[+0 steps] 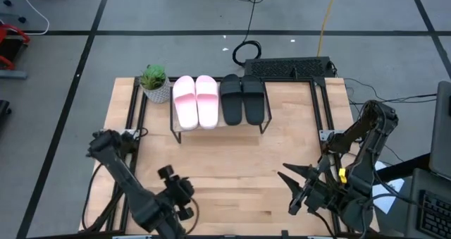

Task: Pick and place slides into the shelf
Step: Adjust the shelf

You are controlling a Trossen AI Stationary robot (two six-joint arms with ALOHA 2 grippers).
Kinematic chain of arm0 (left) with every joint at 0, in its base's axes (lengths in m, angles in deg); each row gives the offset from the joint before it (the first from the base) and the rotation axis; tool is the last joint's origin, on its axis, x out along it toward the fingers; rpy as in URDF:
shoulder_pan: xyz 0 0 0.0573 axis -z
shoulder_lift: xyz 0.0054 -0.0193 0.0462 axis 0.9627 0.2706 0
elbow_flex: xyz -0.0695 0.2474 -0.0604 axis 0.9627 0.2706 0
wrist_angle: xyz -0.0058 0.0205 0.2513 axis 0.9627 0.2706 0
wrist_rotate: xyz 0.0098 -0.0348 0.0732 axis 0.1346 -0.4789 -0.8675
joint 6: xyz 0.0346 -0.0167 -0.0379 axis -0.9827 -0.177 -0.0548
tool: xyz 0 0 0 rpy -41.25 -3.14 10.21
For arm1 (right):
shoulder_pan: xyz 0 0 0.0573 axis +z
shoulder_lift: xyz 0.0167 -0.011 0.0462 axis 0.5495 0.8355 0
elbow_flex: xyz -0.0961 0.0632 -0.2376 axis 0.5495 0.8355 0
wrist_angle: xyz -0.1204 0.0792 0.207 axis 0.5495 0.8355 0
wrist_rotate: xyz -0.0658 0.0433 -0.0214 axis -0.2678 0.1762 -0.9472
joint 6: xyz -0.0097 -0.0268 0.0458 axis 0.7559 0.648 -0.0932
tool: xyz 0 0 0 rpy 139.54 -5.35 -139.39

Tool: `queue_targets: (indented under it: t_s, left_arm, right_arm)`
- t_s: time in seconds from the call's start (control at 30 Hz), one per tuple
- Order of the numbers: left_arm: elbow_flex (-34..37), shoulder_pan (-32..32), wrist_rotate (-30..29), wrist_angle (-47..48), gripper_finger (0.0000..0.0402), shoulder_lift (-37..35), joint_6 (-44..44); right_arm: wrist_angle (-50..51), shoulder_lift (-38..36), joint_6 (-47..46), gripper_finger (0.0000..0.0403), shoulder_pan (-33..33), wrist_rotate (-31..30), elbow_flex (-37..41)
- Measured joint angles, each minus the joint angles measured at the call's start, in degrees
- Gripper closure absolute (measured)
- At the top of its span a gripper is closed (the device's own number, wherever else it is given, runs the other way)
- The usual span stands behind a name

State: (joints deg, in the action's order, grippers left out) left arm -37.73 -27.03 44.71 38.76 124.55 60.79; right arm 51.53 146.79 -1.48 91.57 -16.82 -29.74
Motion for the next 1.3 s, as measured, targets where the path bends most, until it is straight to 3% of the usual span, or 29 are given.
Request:
queue_targets:
  t_s: [0.13, 0.3, 0.63, 0.9, 1.3]
  left_arm:
    - [11.38, 2.64, 0.19, -0.03, 0.0248, 0.02, 15.13]
    - [23.20, 5.51, -5.07, 0.01, 0.0248, 0.02, 32.83]
    - [42.97, 7.23, -10.41, -1.88, 0.0247, 0.02, 59.44]
    - [50.26, 4.78, -17.72, -15.44, 0.0247, 0.00, 56.96]
    - [52.86, -2.53, -20.99, -16.14, 0.0247, -0.02, 53.55]
  right_arm:
    - [-0.07, 0.00, -1.95, 0.0280, 0.00, -0.02, 1.10]
    - [-0.28, 0.00, -1.99, 0.0280, 0.00, -0.02, 1.19]
    - [-0.24, 0.00, -1.97, 0.0280, 0.00, 0.02, 1.19]
    - [-0.21, 0.00, -1.04, 0.0280, -0.02, 0.07, 1.19]
    - [0.58, 0.00, -0.86, 0.0280, -0.45, 0.17, 1.19]
